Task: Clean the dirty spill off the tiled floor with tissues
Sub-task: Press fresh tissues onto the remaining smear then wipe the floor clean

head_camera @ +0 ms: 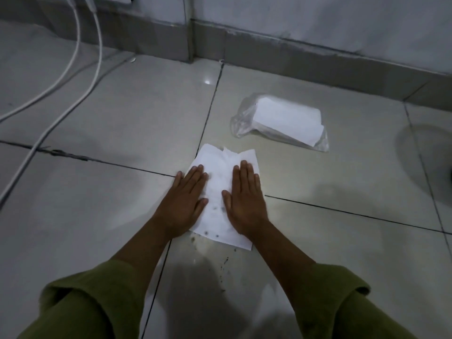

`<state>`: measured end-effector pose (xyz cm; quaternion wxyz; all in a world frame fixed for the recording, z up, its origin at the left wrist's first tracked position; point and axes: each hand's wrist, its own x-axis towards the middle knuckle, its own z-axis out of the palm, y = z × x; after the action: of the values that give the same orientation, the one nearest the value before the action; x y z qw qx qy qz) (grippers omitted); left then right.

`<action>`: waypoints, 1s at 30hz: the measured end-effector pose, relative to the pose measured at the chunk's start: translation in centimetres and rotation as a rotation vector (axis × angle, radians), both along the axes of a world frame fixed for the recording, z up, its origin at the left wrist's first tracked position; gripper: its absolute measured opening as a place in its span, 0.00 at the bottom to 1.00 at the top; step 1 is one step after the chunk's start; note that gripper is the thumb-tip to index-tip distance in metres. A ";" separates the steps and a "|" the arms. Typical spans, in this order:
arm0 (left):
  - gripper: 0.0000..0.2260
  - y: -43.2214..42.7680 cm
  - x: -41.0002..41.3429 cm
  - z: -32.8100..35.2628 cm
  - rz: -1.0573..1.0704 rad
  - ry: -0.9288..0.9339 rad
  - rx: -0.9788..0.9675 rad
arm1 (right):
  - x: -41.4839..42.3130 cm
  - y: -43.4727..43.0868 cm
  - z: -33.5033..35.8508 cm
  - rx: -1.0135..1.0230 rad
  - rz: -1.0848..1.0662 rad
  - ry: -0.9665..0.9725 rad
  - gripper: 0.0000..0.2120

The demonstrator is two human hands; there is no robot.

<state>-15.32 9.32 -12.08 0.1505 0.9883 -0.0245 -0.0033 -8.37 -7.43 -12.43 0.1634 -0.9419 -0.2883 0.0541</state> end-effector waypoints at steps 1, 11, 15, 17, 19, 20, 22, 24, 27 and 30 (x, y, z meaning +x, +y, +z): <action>0.28 0.0 0.0 0.1 -0.005 0.010 0.007 | -0.8 0.0 -0.1 0.018 0.015 -0.011 0.33; 0.33 0.6 -2.0 0.9 -0.094 0.088 0.021 | -4.4 -0.9 0.5 0.037 0.082 -0.004 0.32; 0.32 2.2 -2.9 1.0 0.067 0.026 0.029 | -5.4 0.1 1.1 0.034 0.068 0.075 0.34; 0.34 2.9 -3.2 0.9 0.158 0.055 -0.020 | -5.1 0.9 0.9 -0.023 0.045 0.013 0.31; 0.35 3.3 -3.5 1.0 0.212 0.089 -0.067 | -4.2 1.7 0.4 -0.053 -0.007 -0.022 0.29; 0.35 3.3 -3.6 1.1 0.228 0.097 -0.092 | -3.8 2.1 0.3 -0.058 -0.022 -0.035 0.28; 0.32 3.4 -3.7 1.2 0.263 0.095 -0.167 | -2.9 3.1 0.2 -0.063 -0.041 -0.042 0.29; 0.29 3.5 -3.8 1.4 0.276 0.100 -0.232 | -2.4 4.1 0.0 -0.072 -0.061 -0.050 0.30; 0.28 3.7 -3.9 1.6 0.276 0.081 -0.293 | -2.2 5.4 -0.2 -0.073 -0.082 -0.065 0.28; 0.28 3.9 -3.9 1.2 0.270 0.071 -0.305 | -2.4 5.8 -0.3 -0.044 -0.062 -0.071 0.28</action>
<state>-19.24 13.18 -10.88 0.2983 0.9476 0.1131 -0.0143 -10.76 -1.59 -12.77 0.1340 -0.9551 -0.2632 0.0219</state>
